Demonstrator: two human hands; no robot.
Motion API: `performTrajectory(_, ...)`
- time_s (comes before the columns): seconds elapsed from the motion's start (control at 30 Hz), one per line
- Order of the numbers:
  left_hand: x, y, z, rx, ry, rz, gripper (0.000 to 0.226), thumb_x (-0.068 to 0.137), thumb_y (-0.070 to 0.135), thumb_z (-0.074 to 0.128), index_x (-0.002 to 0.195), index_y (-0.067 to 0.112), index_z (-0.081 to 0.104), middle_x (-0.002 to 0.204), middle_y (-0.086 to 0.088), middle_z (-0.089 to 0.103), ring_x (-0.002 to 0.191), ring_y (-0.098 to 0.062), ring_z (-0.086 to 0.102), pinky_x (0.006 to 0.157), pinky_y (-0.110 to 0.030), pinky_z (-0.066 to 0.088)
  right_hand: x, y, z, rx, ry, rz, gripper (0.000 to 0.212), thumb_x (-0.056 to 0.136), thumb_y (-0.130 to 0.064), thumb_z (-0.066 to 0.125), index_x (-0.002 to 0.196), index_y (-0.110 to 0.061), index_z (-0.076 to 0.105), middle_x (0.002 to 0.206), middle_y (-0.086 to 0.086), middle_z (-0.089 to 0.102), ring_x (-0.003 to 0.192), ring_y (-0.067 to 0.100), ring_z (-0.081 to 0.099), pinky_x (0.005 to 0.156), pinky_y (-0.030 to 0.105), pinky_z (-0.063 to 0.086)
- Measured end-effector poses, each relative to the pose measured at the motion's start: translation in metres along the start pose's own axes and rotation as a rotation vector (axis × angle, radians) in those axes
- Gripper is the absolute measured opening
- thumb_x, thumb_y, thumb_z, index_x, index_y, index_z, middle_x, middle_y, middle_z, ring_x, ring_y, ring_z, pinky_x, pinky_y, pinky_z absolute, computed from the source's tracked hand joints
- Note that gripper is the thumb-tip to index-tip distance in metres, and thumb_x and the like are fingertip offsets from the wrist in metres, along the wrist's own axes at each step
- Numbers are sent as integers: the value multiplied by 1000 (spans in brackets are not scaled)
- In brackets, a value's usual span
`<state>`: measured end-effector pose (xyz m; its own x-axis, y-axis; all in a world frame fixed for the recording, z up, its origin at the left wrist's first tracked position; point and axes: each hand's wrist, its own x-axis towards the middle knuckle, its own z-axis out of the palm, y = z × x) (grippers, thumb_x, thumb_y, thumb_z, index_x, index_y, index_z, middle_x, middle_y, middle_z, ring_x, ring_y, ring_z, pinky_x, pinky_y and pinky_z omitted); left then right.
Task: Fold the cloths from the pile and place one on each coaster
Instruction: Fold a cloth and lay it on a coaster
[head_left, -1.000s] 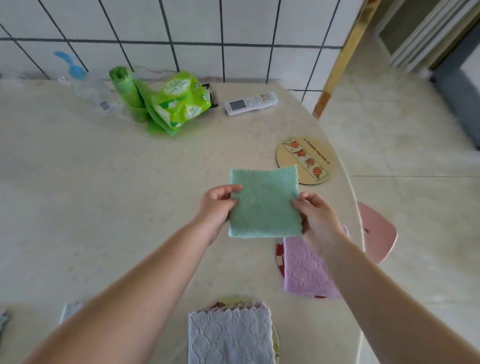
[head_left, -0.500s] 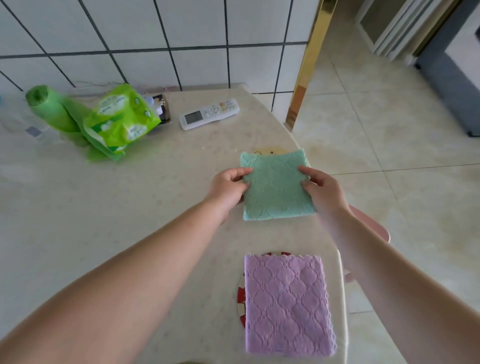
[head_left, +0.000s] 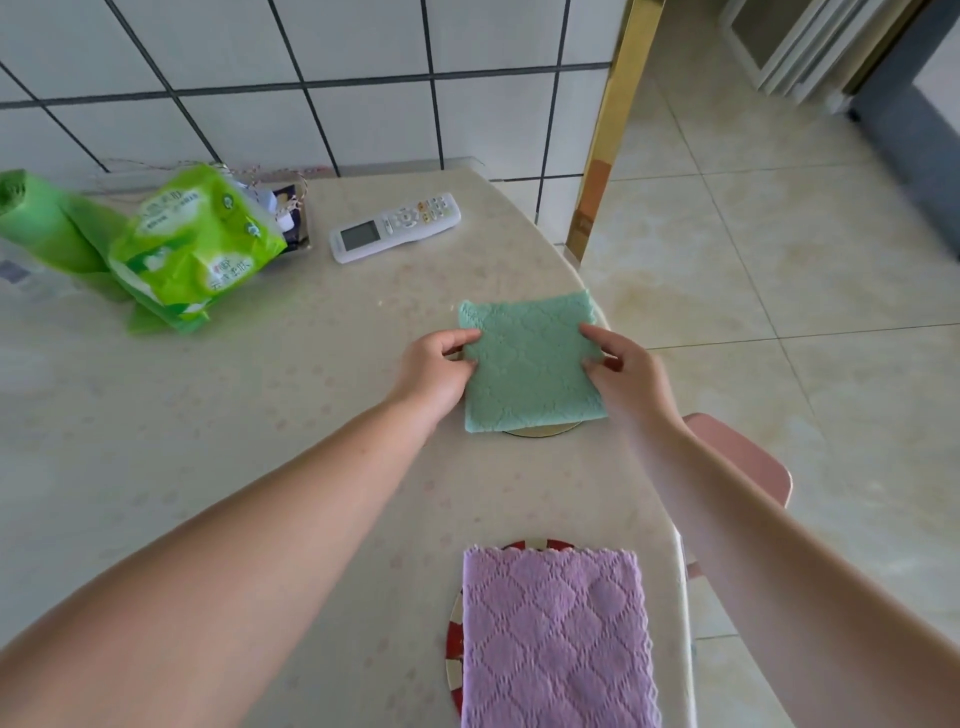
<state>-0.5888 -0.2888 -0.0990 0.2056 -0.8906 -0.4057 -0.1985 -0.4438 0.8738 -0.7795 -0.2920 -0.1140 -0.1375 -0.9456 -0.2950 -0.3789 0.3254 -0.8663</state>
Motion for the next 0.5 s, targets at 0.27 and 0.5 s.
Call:
performTrajectory(0.27,-24,-23,-12,17,81,19,26,85,10,64,110,11,61,91,3,64,82,-15,62,85,-38,53,-29,16,-13,29,71,-70,30,87,-18,63,116,-24,62,83,-13,60,74,4,55,68,18,43)
performTrajectory(0.5,-36,-34,-11,314,96,141,18,80,14,70,97,14,65,71,12,57,71,-11,56,66,-15,40,-36,21,-16,-86,79,-70,16,82,-12,66,95,-23,65,79,-10,62,74,8,57,62,10,41)
